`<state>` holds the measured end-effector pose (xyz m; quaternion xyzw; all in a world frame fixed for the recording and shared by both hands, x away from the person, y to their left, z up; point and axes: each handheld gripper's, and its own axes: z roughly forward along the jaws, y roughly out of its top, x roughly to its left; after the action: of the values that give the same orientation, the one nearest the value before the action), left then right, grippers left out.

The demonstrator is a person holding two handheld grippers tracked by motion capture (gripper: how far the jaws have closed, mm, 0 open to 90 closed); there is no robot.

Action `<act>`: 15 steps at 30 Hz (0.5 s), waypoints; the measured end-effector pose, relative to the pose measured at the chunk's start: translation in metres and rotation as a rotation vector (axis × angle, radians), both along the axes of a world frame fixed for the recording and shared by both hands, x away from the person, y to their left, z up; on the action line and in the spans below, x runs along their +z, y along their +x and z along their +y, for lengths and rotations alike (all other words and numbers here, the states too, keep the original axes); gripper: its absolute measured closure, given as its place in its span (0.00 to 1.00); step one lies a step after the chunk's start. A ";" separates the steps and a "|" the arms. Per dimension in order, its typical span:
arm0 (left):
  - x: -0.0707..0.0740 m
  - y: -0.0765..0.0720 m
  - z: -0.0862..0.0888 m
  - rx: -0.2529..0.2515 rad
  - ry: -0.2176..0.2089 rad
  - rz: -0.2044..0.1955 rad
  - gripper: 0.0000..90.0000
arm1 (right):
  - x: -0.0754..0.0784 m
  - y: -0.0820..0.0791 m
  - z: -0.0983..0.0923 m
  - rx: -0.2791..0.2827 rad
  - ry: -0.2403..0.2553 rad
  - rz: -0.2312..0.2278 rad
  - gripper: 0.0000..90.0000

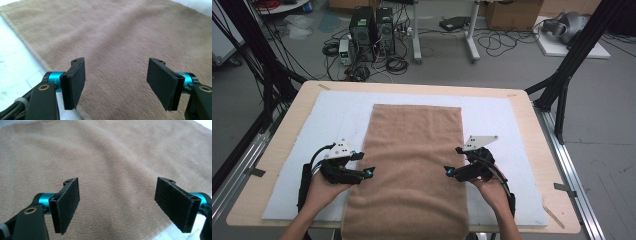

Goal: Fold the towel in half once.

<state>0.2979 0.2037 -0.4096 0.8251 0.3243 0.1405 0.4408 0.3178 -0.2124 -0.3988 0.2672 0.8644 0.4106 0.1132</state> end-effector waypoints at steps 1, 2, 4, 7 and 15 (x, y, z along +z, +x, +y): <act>0.001 0.002 0.000 0.007 -0.002 -0.005 0.35 | 0.001 0.002 -0.001 -0.002 -0.001 -0.003 0.22; 0.004 0.005 -0.001 0.010 -0.003 -0.011 0.35 | 0.001 0.004 -0.001 -0.007 -0.005 -0.007 0.22; 0.009 0.010 -0.001 0.016 -0.006 -0.022 0.35 | 0.003 0.008 -0.003 -0.017 -0.011 -0.009 0.22; 0.017 0.021 -0.005 0.020 0.006 -0.027 0.35 | 0.010 0.016 -0.005 -0.031 -0.021 -0.016 0.22; 0.034 0.047 -0.005 0.049 -0.006 -0.019 0.35 | 0.027 0.041 -0.008 -0.058 -0.029 -0.008 0.22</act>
<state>0.3445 0.1984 -0.3753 0.8141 0.3407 0.1584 0.4427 0.3588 -0.2206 -0.3714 0.2887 0.8617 0.3957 0.1324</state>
